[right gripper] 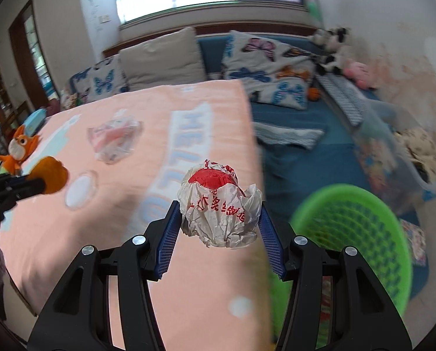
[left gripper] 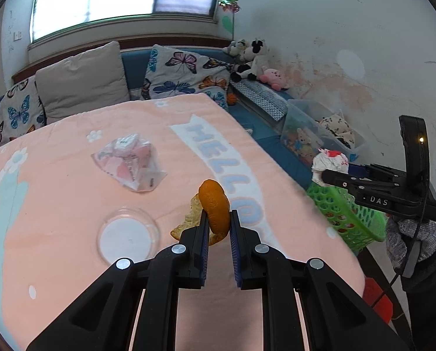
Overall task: Collect trash
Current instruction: 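Carry the paper ball and orange peel over the basket and open both grippers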
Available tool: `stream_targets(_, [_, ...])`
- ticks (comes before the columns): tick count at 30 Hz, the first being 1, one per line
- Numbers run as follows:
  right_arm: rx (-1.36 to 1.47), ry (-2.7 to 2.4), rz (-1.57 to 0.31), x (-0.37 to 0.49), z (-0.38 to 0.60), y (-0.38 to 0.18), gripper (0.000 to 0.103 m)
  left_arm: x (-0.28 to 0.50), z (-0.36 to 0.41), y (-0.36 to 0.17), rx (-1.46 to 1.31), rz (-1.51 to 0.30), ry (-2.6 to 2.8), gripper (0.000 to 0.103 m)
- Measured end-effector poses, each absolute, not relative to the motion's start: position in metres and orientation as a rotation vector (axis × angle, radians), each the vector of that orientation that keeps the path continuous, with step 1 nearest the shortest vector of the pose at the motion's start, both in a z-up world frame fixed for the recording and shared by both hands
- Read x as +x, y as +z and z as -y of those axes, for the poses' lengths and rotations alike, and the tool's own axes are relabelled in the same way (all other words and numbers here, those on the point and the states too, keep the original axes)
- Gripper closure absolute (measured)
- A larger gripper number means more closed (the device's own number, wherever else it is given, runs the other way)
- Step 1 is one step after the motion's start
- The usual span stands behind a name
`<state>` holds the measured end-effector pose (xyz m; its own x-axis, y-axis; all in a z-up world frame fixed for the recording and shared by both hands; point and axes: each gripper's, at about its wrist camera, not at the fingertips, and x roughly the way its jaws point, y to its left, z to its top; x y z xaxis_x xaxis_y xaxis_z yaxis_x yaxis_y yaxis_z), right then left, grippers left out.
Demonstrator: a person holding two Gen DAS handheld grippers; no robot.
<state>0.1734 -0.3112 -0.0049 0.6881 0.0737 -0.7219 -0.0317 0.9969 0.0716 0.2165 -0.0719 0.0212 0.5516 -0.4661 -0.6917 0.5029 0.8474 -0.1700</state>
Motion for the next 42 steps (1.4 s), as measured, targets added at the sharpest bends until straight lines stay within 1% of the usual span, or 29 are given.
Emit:
stream_targets(10, [0.107,-0.074,-0.813,0.126,0.379,-0.01,0.047,0.192,0.11,0.042,0.084,-0.773,-0.628,0.089])
stream_targets(16, [0.147,-0.113,-0.811,0.113,0.403,-0.016,0.046,0.18,0.132,0.053,0.114,-0.748,-0.659,0.089])
stream_targets(20, [0.166,-0.118,-0.813,0.11,0.411,-0.019,0.044,0.175,0.146,0.059,0.127,-0.737,-0.681,0.089])
stream_targets(26, [0.174,-0.126,-0.803,0.101,0.416,-0.016,0.037,0.175,0.175,0.066,0.144,-0.735,-0.736,0.089])
stream_targets(35, [0.169,-0.136,-0.765,0.079,0.426,-0.001,0.037,0.171,0.224,0.068,0.177,-0.747,-0.822,0.089])
stream_targets(42, [0.157,-0.144,-0.739,0.059,0.437,0.004,0.037,0.174,0.271,0.055,0.205,-0.788,-0.885,0.089])
